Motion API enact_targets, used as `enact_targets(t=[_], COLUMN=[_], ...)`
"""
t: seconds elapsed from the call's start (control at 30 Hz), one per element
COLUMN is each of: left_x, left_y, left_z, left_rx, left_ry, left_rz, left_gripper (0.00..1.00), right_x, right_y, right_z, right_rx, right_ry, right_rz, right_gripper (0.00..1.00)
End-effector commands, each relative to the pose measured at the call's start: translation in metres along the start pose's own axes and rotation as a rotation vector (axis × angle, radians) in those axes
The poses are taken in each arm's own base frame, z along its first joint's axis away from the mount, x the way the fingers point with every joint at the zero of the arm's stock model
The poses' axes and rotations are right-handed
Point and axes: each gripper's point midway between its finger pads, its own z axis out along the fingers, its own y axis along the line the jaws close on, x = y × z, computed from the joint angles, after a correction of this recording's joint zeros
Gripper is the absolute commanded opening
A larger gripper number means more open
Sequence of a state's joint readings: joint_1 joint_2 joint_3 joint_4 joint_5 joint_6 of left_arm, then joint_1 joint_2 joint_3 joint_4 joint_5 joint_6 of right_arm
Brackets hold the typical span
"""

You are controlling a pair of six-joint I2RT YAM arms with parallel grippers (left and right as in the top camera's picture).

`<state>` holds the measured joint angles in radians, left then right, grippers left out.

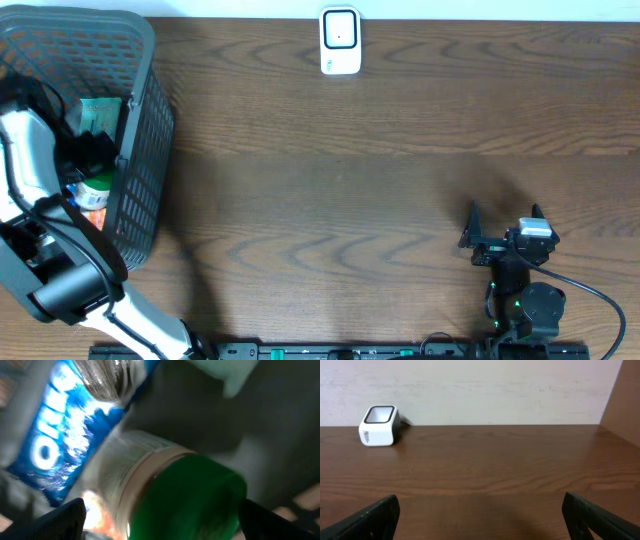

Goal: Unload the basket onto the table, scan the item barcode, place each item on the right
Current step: 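Reach the left gripper into the basket and grasp the green-lidded jar, then lift the jar out with the left gripper and place it near the scanner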

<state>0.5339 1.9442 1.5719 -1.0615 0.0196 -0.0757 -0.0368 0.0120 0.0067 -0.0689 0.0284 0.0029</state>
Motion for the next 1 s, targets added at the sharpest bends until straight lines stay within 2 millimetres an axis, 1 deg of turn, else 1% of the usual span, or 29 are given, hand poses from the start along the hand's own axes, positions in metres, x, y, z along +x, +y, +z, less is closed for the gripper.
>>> enact_targets(t=[0.0,0.37,0.47,0.6,0.7,0.73,0.8,0.93,0.97], left_x=[0.016,0.02,0.019,0.01,-0.005,-0.01,-0.013,-0.01,-0.008], left_y=[0.003,0.003,0.003,0.002,0.0,-0.001,-0.003,-0.01,-0.01], left_z=[0.025,0.027,0.027,0.027,0.028,0.03,0.034,0.053,0.057], left_rx=[-0.013,-0.016,-0.017,-0.011,-0.002,0.003,0.005,-0.003,-0.006], left_ry=[0.067,0.081,0.078,0.041,-0.018,-0.038,-0.043,-0.002,0.011], left_rz=[0.02,0.021,-0.004,-0.015,-0.061,-0.098,-0.121,-0.103,-0.101], left_gripper=[0.98,0.98,0.98,0.98,0.98,0.98,0.98,0.98,0.99], right_x=[0.0,0.0,0.0,0.0,0.0,0.0,0.0,0.0,0.0], right_y=[0.003,0.003,0.003,0.003,0.003,0.003,0.003,0.003,0.003], right_z=[0.0,0.0,0.0,0.0,0.0,0.0,0.0,0.0,0.0], right_rx=[-0.012,-0.012,-0.012,-0.012,-0.012,-0.012,-0.012,-0.012,-0.012], right_ry=[-0.001,-0.001,-0.001,-0.001,-0.001,-0.001,-0.001,-0.001,-0.001], right_rz=[-0.012,-0.012,-0.012,-0.012,-0.012,-0.012,-0.012,-0.012,-0.012], right_gripper=[0.99,0.99,0.99,0.99,0.99,0.99,0.99,0.99,0.99])
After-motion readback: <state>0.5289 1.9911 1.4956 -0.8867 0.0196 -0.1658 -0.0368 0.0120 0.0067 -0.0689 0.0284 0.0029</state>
